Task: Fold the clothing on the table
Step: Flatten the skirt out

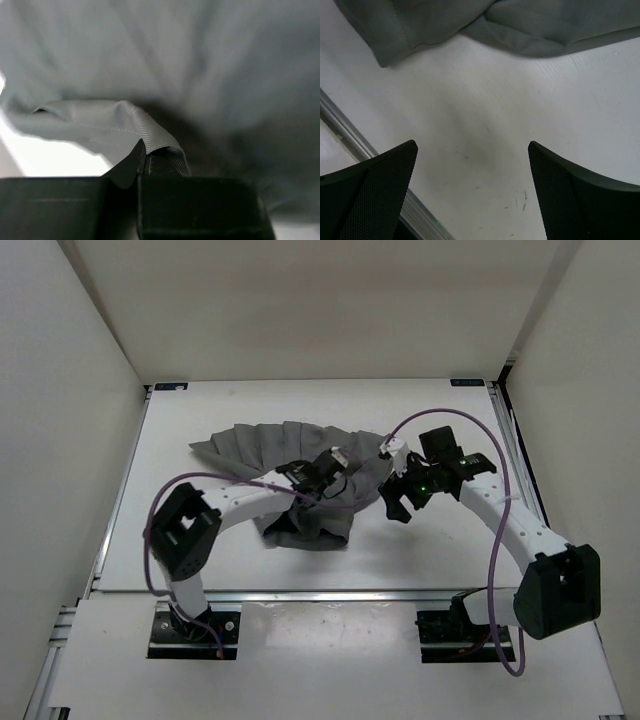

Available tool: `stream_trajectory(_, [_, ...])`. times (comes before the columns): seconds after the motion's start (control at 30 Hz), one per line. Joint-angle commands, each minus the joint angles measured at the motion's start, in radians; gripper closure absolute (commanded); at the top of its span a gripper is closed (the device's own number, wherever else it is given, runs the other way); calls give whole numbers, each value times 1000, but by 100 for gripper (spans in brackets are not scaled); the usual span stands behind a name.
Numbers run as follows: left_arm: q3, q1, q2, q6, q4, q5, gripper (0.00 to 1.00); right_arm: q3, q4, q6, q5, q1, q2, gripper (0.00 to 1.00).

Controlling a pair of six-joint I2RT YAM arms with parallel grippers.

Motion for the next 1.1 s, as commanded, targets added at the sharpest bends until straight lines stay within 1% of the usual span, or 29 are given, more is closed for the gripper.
stream_trajectory(0.0, [197, -55, 64, -109, 7, 28, 100, 5, -18, -5, 4, -6, -44, 3])
stream_trajectory(0.07, [312, -63, 110, -169, -79, 14, 100, 9, -15, -14, -13, -10, -45, 3])
stream_trajectory(0.1, [335, -55, 116, -209, -107, 8, 100, -6, -14, -11, 5, 2, -56, 3])
stream_trajectory(0.17, [363, -37, 118, -278, -214, 3, 100, -55, 78, 26, 40, 37, -80, 3])
stream_trajectory(0.23, [339, -4, 100, -361, -291, 8, 100, -153, 184, 124, 114, 95, -145, 4])
stream_trajectory(0.27, [331, 5, 81, -401, -341, 6, 100, -205, 241, 156, 112, 123, -182, 5])
stream_trajectory(0.3, [307, 13, 49, -415, -372, 8, 100, -261, 294, 200, 132, 178, -199, 6])
stream_trajectory(0.33, [279, 26, 25, -442, -383, 5, 100, -277, 322, 216, 155, 218, -231, 6])
stream_trajectory(0.37, [267, 25, -11, -449, -395, 9, 100, -306, 362, 259, 211, 302, -251, 7])
stream_trajectory(0.4, [236, 20, -53, -449, -394, -4, 100, -323, 396, 293, 230, 360, -260, 7])
stream_trajectory(0.43, [216, 23, -69, -453, -394, -10, 100, -325, 408, 302, 221, 370, -263, 7])
stream_trajectory(0.5, [188, 34, -120, -479, -420, 5, 100, -299, 408, 363, 128, 341, -193, 8])
stream_trajectory(0.57, [153, 66, -150, -498, -435, 25, 100, -287, 423, 421, 39, 272, -135, 12])
stream_trajectory(0.63, [112, 75, -192, -504, -418, 22, 100, -299, 518, 468, 20, 277, -114, 12])
stream_trajectory(0.7, [79, 83, -226, -489, -405, 22, 100, -310, 560, 480, 124, 344, -104, 12])
stream_trajectory(0.73, [60, 98, -244, -492, -407, 20, 100, -307, 560, 479, 144, 381, -99, 12])
stream_trajectory(0.77, [61, 100, -258, -492, -415, 22, 100, -294, 559, 477, 179, 427, -79, 8])
stream_trajectory(0.87, [24, 137, -319, -483, -394, 22, 100, -273, 569, 483, 264, 519, -38, 1])
stream_trajectory(0.9, [-11, 152, -333, -475, -388, 32, 100, -264, 578, 518, 304, 548, -15, 1])
stream_trajectory(0.97, [-63, 178, -396, -473, -331, 63, 100, -265, 601, 525, 338, 568, 11, 0])
stream_trajectory(1.0, [-92, 193, -402, -470, -326, 71, 100, -273, 609, 534, 392, 573, 34, 1])
stream_trajectory(1.07, [-112, 206, -433, -476, -308, 85, 100, -271, 623, 544, 427, 576, 63, 0])
